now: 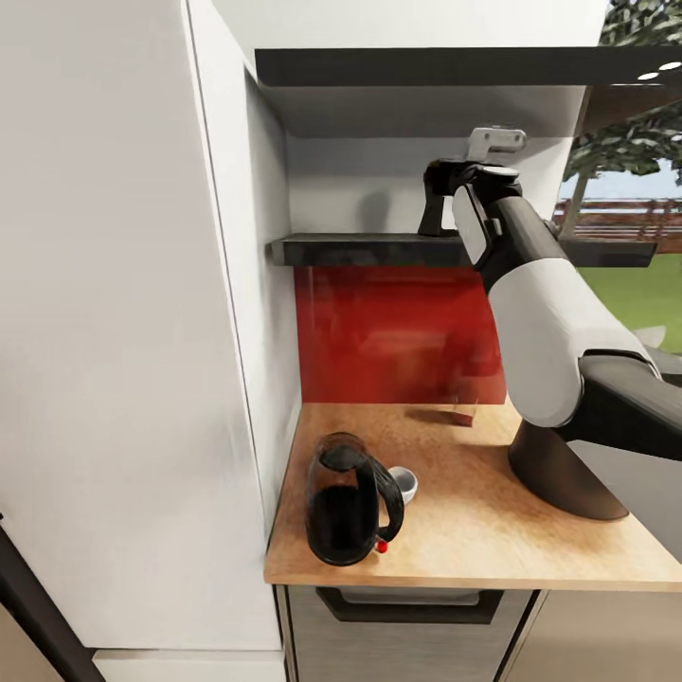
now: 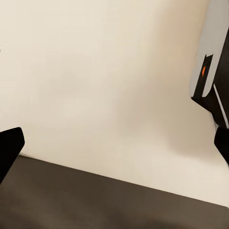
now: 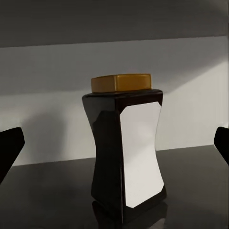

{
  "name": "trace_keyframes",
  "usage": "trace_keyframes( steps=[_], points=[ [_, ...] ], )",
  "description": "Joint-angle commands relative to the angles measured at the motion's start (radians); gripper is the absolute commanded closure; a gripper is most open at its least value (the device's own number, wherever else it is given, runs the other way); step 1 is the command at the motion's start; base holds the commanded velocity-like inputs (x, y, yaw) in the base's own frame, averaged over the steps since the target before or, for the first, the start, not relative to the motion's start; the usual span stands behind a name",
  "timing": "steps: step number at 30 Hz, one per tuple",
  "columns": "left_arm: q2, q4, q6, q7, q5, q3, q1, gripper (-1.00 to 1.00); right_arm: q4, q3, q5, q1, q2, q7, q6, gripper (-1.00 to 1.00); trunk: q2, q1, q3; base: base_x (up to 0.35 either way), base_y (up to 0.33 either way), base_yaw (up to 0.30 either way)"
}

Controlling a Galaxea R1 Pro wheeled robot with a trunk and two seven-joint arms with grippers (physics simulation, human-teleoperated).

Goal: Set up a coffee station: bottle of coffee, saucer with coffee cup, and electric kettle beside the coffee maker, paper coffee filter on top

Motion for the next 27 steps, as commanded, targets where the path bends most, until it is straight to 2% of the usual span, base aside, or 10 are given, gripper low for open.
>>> trace_keyframes(
  steps=[1, 9, 27],
  points=[
    [0.000, 0.001, -0.001, 0.001, 0.003, 0.002, 0.001, -1.00, 0.028, -0.006, 0.012, 0.000, 0.002, -0.001, 0.014, -1.00, -0.001, 0.000, 0.000, 0.002, 0.000, 0.000],
    [0.000, 0.001, -0.001, 0.001, 0.003, 0.002, 0.002, -1.00, 0.045, -0.006, 0.010, 0.000, 0.001, -0.048, 0.078, -1.00, -0.001, 0.000, 0.000, 0.000, 0.000, 0.000],
    [-0.002, -0.001, -0.001, 0.001, 0.002, -0.009, 0.014, -1.00, 0.042, -0.006, 0.009, 0.000, 0.001, -0.052, 0.090, -1.00, -0.001, 0.000, 0.000, 0.027, 0.000, 0.000]
  ],
)
